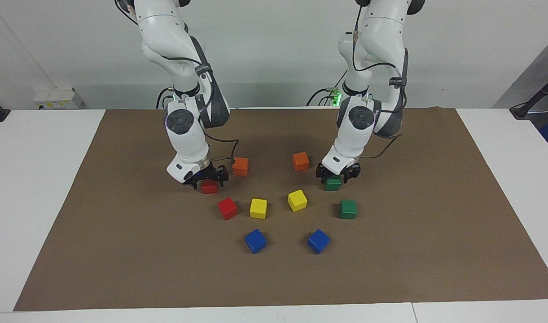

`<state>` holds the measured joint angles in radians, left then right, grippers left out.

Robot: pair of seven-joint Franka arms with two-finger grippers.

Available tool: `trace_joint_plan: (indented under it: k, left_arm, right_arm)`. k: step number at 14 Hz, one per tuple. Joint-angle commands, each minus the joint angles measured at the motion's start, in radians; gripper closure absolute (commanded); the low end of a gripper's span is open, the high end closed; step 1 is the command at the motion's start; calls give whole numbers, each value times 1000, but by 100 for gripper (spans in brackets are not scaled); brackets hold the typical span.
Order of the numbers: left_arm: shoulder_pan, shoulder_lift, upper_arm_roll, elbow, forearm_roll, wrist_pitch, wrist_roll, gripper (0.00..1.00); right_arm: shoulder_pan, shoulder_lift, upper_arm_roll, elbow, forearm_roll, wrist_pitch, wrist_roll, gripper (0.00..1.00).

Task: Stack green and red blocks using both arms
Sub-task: 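Carry the green and red blocks outward with the left and right grippers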

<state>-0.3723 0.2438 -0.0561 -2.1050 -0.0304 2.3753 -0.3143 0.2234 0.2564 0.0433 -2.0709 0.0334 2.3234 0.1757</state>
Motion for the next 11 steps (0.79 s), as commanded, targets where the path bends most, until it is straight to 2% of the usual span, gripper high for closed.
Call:
trace_joint_plan:
  k: [1, 2, 3, 4, 7, 8, 11]
  left_arm:
    - [-14, 12, 13, -10, 10, 61, -11, 25]
    - [-16, 12, 15, -10, 10, 62, -12, 41]
    - [-17, 12, 15, -10, 10, 59, -14, 78]
    - [-25, 12, 16, -10, 10, 55, -14, 100]
    - [-24, 11, 18, -6, 10, 41, -14, 100]
    - [-14, 3, 18, 0, 10, 21, -9, 100]
    - [74, -75, 19, 60, 10, -169, 64, 100]
  right_arm:
    - [2, -9, 3, -38, -15, 30, 18, 12]
    - [2, -11, 3, -43, -15, 25, 16, 32]
    - [1, -13, 3, -40, -15, 11, 16, 67]
    - [-6, -14, 3, -28, -15, -4, 8, 100]
    - [-38, -5, -2, 148, -53, -209, -47, 100]
    - [-77, -5, -2, 193, -78, -237, -89, 100]
    - [-249, 1, -2, 204, -82, -166, -289, 100]
